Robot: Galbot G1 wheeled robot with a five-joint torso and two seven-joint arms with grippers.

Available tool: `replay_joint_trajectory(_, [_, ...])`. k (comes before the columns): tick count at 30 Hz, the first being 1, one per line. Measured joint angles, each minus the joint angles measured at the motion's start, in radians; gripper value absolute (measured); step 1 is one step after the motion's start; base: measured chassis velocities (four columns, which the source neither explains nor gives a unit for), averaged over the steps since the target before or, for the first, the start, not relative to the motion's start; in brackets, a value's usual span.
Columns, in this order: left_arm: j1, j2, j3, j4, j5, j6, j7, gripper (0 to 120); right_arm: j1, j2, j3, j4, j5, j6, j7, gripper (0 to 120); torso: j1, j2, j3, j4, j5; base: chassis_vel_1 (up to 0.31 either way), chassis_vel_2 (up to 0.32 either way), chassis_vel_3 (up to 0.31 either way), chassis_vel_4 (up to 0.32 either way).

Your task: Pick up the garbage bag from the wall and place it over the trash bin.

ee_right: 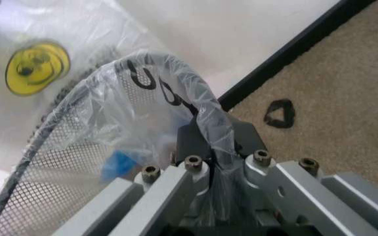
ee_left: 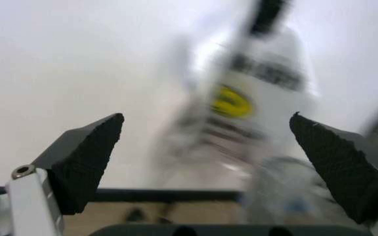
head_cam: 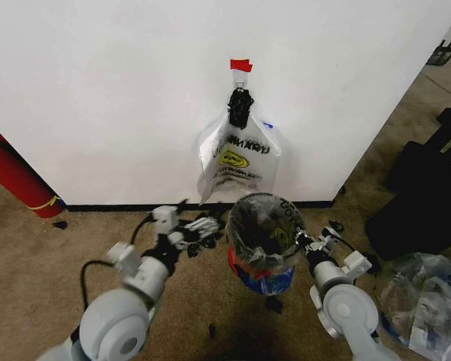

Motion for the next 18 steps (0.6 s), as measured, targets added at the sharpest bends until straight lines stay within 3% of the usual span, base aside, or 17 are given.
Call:
replay_joint_trajectory(3, [0.106,-0.074,-0.066,0.001,0.071,-0.08,0.023,100,0.011,-0.015,-0.016,-0.019,-0.015,-0.001,-0.031,1,0.0,0.0,0.0,-0.0003,-0.0002,0.0,0.0,0.0,0.0])
replay_joint_trajectory(7, [0.186,-0.124,-0.156,0.02,0.102,-0.166,0.053,100,0.027,-0.025,-0.043,-0.045,-0.032,-0.003,-0.072,1,0.0,0.0,0.0,-0.0004,-0.0002,0.0,0.0,0.0,0.0])
replay_joint_trajectory(12, [0.239,-0.16,-0.215,0.019,0.078,-0.202,0.076,100,0.051,-0.02,-0.075,-0.077,-0.052,-0.003,-0.117,1,0.0,0.0,0.0,-0.0002,0.0,0.0,0.0,0.0,0.0])
replay_joint_trajectory(18, [0.281,-0.206,-0.221,0.008,0.086,-0.218,0.082,100,0.082,-0.005,-0.095,-0.128,-0.071,-0.009,-0.124,1,0.0,0.0,0.0,-0.0003,0.0,0.0,0.0,0.0,0.0])
